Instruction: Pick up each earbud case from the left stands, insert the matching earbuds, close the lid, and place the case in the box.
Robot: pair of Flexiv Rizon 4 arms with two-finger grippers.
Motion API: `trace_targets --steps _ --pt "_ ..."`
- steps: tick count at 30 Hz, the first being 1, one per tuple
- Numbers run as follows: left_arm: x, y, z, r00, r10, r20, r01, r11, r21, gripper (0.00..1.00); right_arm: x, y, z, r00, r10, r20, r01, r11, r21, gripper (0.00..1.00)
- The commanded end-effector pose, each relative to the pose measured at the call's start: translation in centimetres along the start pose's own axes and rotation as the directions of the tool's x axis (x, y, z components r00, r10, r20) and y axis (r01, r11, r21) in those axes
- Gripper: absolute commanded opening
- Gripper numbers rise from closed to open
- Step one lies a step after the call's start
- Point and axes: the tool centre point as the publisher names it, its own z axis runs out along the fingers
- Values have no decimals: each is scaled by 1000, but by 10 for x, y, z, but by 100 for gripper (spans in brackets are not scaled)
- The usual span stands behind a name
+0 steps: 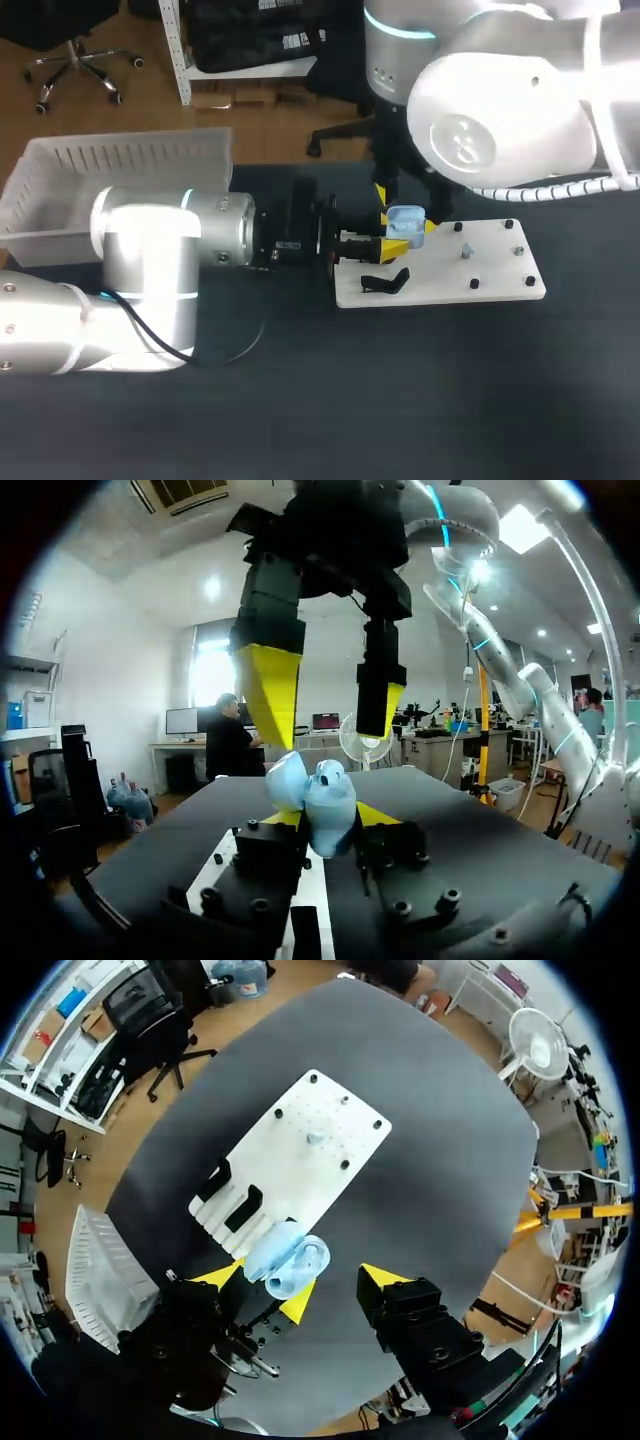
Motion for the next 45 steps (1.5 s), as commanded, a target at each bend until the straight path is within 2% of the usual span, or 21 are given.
trace_targets --steps 1,4,7,10,13,15,17,19,22,26,28,33,38,42,45 --pt "1 -1 0 1000 3 3 -3 1000 -5 0 2 -12 -5 1000 1 -10 -1 999 -37 63" --pt "1 -1 0 1000 3 3 -3 1000 -5 0 5 -13 -7 1000 -9 -16 8 999 -41 67" --pt "1 -1 0 1000 3 3 -3 1000 -5 0 1 -17 -9 1000 -7 -21 6 998 -63 65" --pt "1 -1 0 1000 3 3 -3 1000 -5 0 -7 -23 -15 999 -14 -30 10 992 -124 62" --pt "1 -1 0 1000 3 3 -3 1000 -5 0 -12 -30 -23 994 -106 3 104 971 -214 62" --pt "1 -1 0 1000 3 3 -3 1000 -5 0 -16 -33 -27 988 -152 37 156 956 -248 61" --pt "1 -1 0 1000 3 3 -3 1000 -5 0 -19 -37 -31 969 -231 85 246 929 -278 66" --pt "1 -1 0 1000 3 3 -3 1000 -5 0 -26 -40 -34 955 -268 126 295 905 -307 79" --pt "1 -1 0 1000 3 3 -3 1000 -5 0 -42 -44 -38 940 -300 160 338 877 -342 69" --pt "1 -1 0 1000 3 3 -3 1000 -5 0 -62 -53 -34 914 -363 183 405 848 -341 66" --pt "1 -1 0 1000 3 3 -3 1000 -5 0 -74 -58 -29 899 -400 175 437 841 -320 71" --pt "1 -1 0 1000 3 3 -3 1000 -5 0 -97 -66 -10 854 -501 140 520 809 -276 73" --pt "1 -1 0 1000 3 3 -3 1000 -5 0 -110 -72 13 810 -578 98 581 768 -269 76" --pt "1 -1 0 1000 3 3 -3 1000 -5 0 -115 -75 36 787 -614 64 609 755 -243 73" --pt "1 -1 0 1000 3 3 -3 1000 -5 0 -116 -76 54 775 -630 49 624 751 -215 79"
